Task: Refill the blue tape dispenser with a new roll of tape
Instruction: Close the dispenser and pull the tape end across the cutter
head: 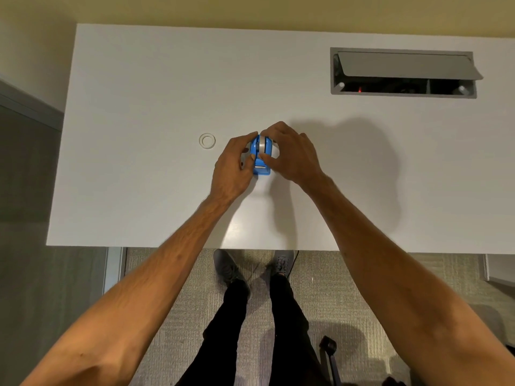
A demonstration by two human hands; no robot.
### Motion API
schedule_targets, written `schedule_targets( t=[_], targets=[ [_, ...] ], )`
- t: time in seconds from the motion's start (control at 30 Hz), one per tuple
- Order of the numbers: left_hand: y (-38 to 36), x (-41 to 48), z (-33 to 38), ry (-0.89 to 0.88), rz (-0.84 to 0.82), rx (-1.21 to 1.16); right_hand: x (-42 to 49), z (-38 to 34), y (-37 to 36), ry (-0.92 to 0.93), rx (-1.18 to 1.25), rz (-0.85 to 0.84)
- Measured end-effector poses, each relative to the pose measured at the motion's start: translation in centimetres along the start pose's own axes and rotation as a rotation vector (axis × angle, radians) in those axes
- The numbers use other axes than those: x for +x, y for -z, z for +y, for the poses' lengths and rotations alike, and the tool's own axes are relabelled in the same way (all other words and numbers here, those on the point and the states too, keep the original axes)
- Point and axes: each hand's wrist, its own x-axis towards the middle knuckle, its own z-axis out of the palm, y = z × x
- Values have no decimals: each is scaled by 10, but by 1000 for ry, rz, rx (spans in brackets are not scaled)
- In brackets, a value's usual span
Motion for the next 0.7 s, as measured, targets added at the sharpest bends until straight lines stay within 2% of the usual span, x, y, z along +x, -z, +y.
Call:
schedule_targets(
  t=[0.3, 0.7],
  targets=[
    [5, 3, 2, -1, -57, 0, 1, 1, -1, 22, -15, 14],
    [3, 13, -12, -28, -76, 44, -2, 2, -6, -44, 23, -4]
  ],
)
